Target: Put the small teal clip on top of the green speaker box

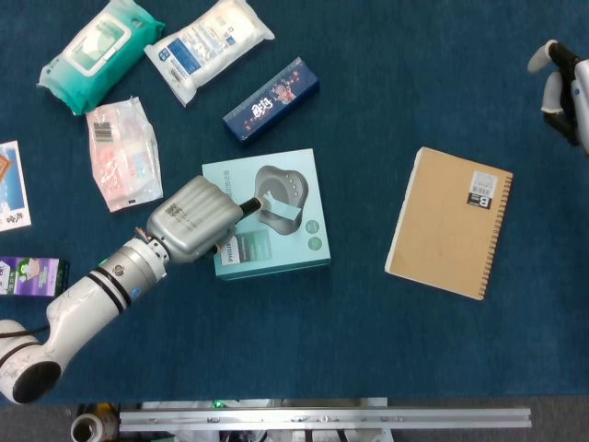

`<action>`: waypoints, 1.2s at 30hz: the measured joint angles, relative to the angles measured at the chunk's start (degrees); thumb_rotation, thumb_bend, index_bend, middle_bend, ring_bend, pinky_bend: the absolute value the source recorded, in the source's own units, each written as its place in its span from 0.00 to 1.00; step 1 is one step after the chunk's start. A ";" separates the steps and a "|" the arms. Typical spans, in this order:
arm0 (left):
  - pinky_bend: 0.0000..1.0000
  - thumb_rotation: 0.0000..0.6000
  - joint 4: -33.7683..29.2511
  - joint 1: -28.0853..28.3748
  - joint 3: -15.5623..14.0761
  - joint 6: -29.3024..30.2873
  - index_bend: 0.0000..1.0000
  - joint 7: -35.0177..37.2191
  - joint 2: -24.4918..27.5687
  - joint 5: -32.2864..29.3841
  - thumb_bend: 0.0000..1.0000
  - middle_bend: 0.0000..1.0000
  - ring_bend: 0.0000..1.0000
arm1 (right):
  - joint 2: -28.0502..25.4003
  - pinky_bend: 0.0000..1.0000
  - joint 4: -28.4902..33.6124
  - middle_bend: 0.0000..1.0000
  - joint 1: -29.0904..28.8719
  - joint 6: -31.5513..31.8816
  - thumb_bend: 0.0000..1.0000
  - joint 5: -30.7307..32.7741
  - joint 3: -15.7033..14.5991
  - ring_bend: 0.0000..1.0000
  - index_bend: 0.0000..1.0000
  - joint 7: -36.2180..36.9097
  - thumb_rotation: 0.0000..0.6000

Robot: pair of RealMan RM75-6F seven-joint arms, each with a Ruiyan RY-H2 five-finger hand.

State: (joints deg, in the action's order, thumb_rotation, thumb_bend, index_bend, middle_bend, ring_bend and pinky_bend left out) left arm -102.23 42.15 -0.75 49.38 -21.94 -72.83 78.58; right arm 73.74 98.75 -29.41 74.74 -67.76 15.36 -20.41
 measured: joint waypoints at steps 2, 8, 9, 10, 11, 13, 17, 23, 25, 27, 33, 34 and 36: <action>0.92 1.00 0.16 0.03 -0.03 -0.11 0.21 -0.03 -0.06 -0.11 0.62 0.99 1.00 | 0.01 1.00 0.00 0.89 0.02 -0.04 0.66 0.07 -0.01 0.93 0.47 -0.02 1.00; 0.92 1.00 0.62 0.05 -0.03 -0.20 0.21 0.08 -0.22 -0.45 0.62 0.99 1.00 | -0.01 1.00 0.00 0.89 0.05 -0.02 0.66 0.04 0.02 0.93 0.47 -0.06 1.00; 0.92 1.00 0.72 0.04 0.01 -0.15 0.21 0.13 -0.22 -0.50 0.62 0.99 1.00 | -0.01 1.00 0.00 0.89 0.04 -0.04 0.66 0.05 0.04 0.93 0.47 -0.06 1.00; 0.92 1.00 0.74 0.04 0.02 -0.15 0.21 0.16 -0.22 -0.51 0.62 0.99 1.00 | 0.00 1.00 -0.02 0.89 0.03 -0.07 0.66 0.06 0.04 0.93 0.47 -0.07 1.00; 0.92 1.00 0.78 0.04 0.02 -0.15 0.21 0.21 -0.20 -0.53 0.62 0.99 1.00 | 0.00 1.00 -0.04 0.89 0.03 -0.10 0.66 0.08 0.04 0.93 0.47 -0.06 1.00; 0.92 1.00 0.84 0.02 -0.01 -0.12 0.21 0.21 -0.14 -0.54 0.62 0.99 1.00 | 0.03 1.00 -0.03 0.89 0.03 -0.10 0.66 0.08 0.05 0.93 0.47 -0.04 1.00; 0.92 1.00 0.60 -0.17 0.02 0.43 0.21 0.33 0.14 -0.32 0.62 0.99 1.00 | 0.03 1.00 -0.02 0.89 0.05 -0.05 0.66 0.03 0.08 0.93 0.47 -0.02 1.00; 0.92 1.00 0.02 -1.01 0.17 2.15 0.21 0.99 1.45 0.03 0.62 0.99 1.00 | -0.42 1.00 0.11 0.89 0.34 0.44 0.66 -0.11 0.29 0.93 0.47 0.27 1.00; 0.92 1.00 -0.07 -1.55 0.25 3.20 0.21 1.37 1.99 0.19 0.62 0.97 1.00 | -0.78 1.00 0.22 0.89 0.62 0.75 0.66 -0.25 0.29 0.93 0.47 0.41 1.00; 0.91 1.00 -0.05 -2.37 0.34 4.84 0.19 1.95 2.52 0.51 0.62 0.91 0.94 | -1.30 1.00 0.32 0.89 1.14 1.32 0.66 -0.57 0.16 0.93 0.47 0.61 1.00; 0.78 1.00 0.81 -6.76 0.51 12.72 0.13 5.35 4.29 1.82 0.60 0.66 0.65 | -4.07 1.00 0.28 0.85 4.16 3.35 0.55 -1.26 -0.91 0.86 0.47 2.02 1.00; 0.75 1.00 1.06 -7.66 0.54 14.15 0.13 5.90 4.56 1.91 0.58 0.64 0.63 | -4.64 1.00 0.30 0.83 4.77 3.64 0.52 -1.24 -1.11 0.85 0.47 2.41 1.00; 0.65 1.00 1.85 -10.32 0.71 18.02 0.12 7.32 5.21 1.79 0.49 0.55 0.53 | -6.01 1.00 0.33 0.80 6.30 4.33 0.47 -1.15 -1.62 0.81 0.47 3.43 1.00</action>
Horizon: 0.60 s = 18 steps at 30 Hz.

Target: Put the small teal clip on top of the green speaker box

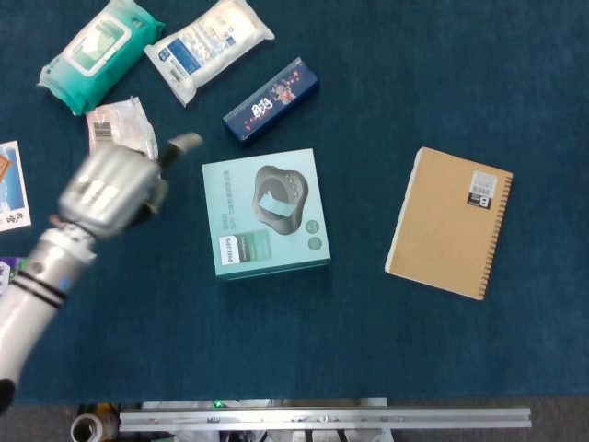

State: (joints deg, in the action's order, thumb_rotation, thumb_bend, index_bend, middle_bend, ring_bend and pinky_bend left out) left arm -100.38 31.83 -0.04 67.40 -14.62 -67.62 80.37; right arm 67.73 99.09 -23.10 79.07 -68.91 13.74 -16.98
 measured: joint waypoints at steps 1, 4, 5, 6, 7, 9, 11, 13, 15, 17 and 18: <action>0.62 1.00 0.22 -0.69 0.06 0.95 0.12 0.34 0.14 -0.10 0.47 0.53 0.51 | -0.58 0.99 0.00 0.78 0.69 0.29 0.44 0.06 -0.25 0.78 0.47 0.45 1.00; 0.48 1.00 1.53 -4.29 0.35 5.40 0.12 2.12 0.56 -0.99 0.41 0.41 0.36 | -2.65 0.80 -0.03 0.67 3.11 0.93 0.37 0.45 -1.34 0.63 0.45 2.00 1.00; 0.43 1.00 2.01 -5.40 0.41 6.61 0.12 2.68 0.60 -1.32 0.40 0.37 0.31 | -3.43 0.71 -0.04 0.63 4.09 1.10 0.36 0.63 -1.86 0.57 0.43 2.74 1.00; 0.39 1.00 2.66 -6.88 0.46 8.18 0.13 3.35 0.60 -1.77 0.40 0.33 0.28 | -3.94 0.62 -0.08 0.59 4.82 1.23 0.35 0.69 -2.27 0.52 0.42 3.41 1.00; 0.38 1.00 3.11 -7.97 0.47 9.30 0.13 3.79 0.59 -2.13 0.40 0.31 0.26 | -4.37 0.59 -0.17 0.57 5.59 1.42 0.35 0.72 -2.70 0.49 0.41 4.10 1.00; 0.36 1.00 3.97 -10.38 0.46 11.61 0.13 4.58 0.53 -3.12 0.40 0.29 0.24 | -5.05 0.54 -0.72 0.54 7.41 2.07 0.34 0.53 -3.74 0.45 0.41 5.92 1.00; 0.36 1.00 4.41 -12.34 0.36 13.33 0.13 5.08 0.54 -3.91 0.40 0.29 0.24 | -5.41 0.54 -1.63 0.52 9.35 2.84 0.34 0.17 -4.88 0.43 0.41 7.81 1.00; 0.35 1.00 4.73 -14.41 0.18 15.11 0.13 5.58 0.61 -4.54 0.40 0.29 0.24 | -5.55 0.54 -2.68 0.52 10.94 3.63 0.34 -0.18 -5.73 0.43 0.41 9.39 1.00; 0.33 1.00 4.89 -16.37 -0.10 16.85 0.13 5.85 0.66 -4.82 0.40 0.29 0.24 | -5.43 0.54 -4.19 0.51 12.53 4.65 0.34 -0.53 -6.48 0.43 0.41 10.61 1.00; 0.33 1.00 5.01 -17.87 -0.32 18.34 0.13 6.11 0.60 -4.80 0.40 0.29 0.24 | -5.04 0.54 -5.37 0.51 13.94 5.58 0.34 -0.85 -7.07 0.42 0.41 11.52 1.00; 0.33 1.00 5.06 -18.87 -0.48 19.37 0.13 6.34 0.53 -4.71 0.40 0.29 0.24 | -4.86 0.54 -5.55 0.51 14.45 5.94 0.34 -0.99 -7.25 0.42 0.41 11.84 1.00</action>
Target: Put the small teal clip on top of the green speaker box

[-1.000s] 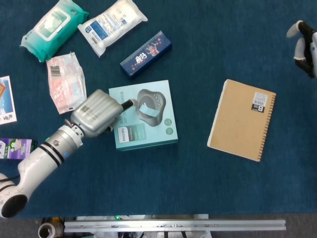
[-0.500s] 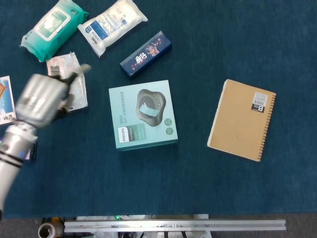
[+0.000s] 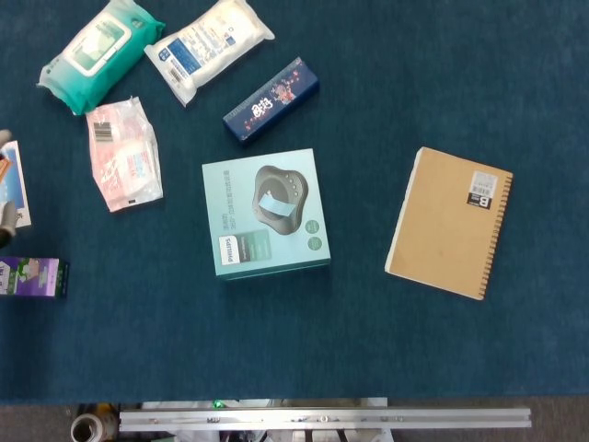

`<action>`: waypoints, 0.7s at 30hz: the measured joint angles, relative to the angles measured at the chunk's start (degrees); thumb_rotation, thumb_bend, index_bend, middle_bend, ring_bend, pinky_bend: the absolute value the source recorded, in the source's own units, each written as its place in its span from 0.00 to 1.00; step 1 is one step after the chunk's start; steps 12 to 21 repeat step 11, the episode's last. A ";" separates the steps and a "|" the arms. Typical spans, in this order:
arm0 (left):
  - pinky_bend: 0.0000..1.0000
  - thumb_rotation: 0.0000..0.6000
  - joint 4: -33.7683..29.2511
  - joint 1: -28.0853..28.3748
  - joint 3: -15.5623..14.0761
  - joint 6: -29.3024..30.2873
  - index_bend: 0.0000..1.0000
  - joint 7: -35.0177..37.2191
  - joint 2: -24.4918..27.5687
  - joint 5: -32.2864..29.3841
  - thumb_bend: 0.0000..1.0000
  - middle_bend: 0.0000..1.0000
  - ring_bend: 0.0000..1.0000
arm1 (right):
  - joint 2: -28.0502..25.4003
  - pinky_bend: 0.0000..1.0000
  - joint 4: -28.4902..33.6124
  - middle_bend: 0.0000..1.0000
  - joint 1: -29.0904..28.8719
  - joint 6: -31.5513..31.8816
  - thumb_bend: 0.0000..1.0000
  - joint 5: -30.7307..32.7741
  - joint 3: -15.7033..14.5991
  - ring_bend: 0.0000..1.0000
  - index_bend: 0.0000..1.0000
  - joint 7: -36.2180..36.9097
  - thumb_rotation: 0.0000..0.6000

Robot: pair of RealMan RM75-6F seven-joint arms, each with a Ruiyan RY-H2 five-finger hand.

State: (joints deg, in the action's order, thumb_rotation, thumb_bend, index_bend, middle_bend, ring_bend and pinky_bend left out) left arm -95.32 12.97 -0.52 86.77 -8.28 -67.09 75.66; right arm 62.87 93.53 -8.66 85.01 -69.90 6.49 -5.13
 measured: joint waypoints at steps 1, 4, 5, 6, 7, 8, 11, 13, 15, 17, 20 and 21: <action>0.33 1.00 0.00 -0.77 -0.11 0.74 0.13 0.18 -0.05 0.08 0.40 0.29 0.24 | 0.16 0.54 -0.08 0.51 0.42 0.37 0.34 -0.17 -0.11 0.42 0.41 0.27 1.00; 0.33 1.00 -0.11 -2.96 -0.40 2.59 0.13 0.76 -0.15 0.38 0.40 0.29 0.24 | 0.54 0.54 -0.19 0.51 1.36 1.43 0.34 -0.94 -0.19 0.42 0.41 0.60 1.00; 0.33 1.00 -0.19 -3.47 -0.44 2.90 0.13 0.90 -0.13 0.46 0.40 0.29 0.24 | 0.58 0.54 -0.10 0.51 1.58 1.61 0.34 -1.22 -0.14 0.42 0.41 0.65 1.00; 0.33 1.00 -0.34 -4.03 -0.44 3.14 0.13 1.03 -0.06 0.56 0.40 0.29 0.24 | 0.55 0.54 0.03 0.51 1.68 1.63 0.34 -1.37 -0.11 0.42 0.41 0.65 1.00; 0.33 1.00 -0.47 -4.35 -0.41 3.26 0.13 1.08 0.00 0.65 0.40 0.29 0.24 | 0.48 0.54 0.20 0.51 1.73 1.60 0.34 -1.48 -0.09 0.42 0.41 0.61 1.00; 0.33 1.00 -0.58 -4.58 -0.34 3.33 0.13 1.11 0.05 0.77 0.40 0.29 0.24 | 0.33 0.54 0.48 0.51 1.77 1.50 0.34 -1.67 -0.06 0.42 0.41 0.47 1.00; 0.33 1.00 -0.90 -5.13 -0.05 3.31 0.13 1.06 0.16 1.14 0.40 0.29 0.24 | 0.06 0.54 1.03 0.51 1.75 1.02 0.34 -2.27 0.00 0.42 0.41 0.11 1.00; 0.33 1.00 -0.90 -5.13 -0.05 3.31 0.13 1.06 0.16 1.14 0.40 0.29 0.24 | 0.06 0.54 1.03 0.51 1.75 1.02 0.34 -2.27 0.00 0.42 0.41 0.11 1.00; 0.33 1.00 -0.90 -5.13 -0.05 3.31 0.13 1.06 0.16 1.14 0.40 0.29 0.24 | 0.06 0.54 1.03 0.51 1.75 1.02 0.34 -2.27 0.00 0.42 0.41 0.11 1.00; 0.33 1.00 -0.90 -5.13 -0.05 3.31 0.13 1.06 0.16 1.14 0.40 0.29 0.24 | 0.06 0.54 1.03 0.51 1.75 1.02 0.34 -2.27 0.00 0.42 0.41 0.11 1.00; 0.33 1.00 -0.90 -5.13 -0.05 3.31 0.13 1.06 0.16 1.14 0.40 0.29 0.24 | 0.06 0.54 1.03 0.51 1.75 1.02 0.34 -2.27 0.00 0.42 0.41 0.11 1.00; 0.33 1.00 -0.90 -5.13 -0.05 3.31 0.13 1.06 0.16 1.14 0.40 0.29 0.24 | 0.06 0.54 1.03 0.51 1.75 1.02 0.34 -2.27 0.00 0.42 0.41 0.11 1.00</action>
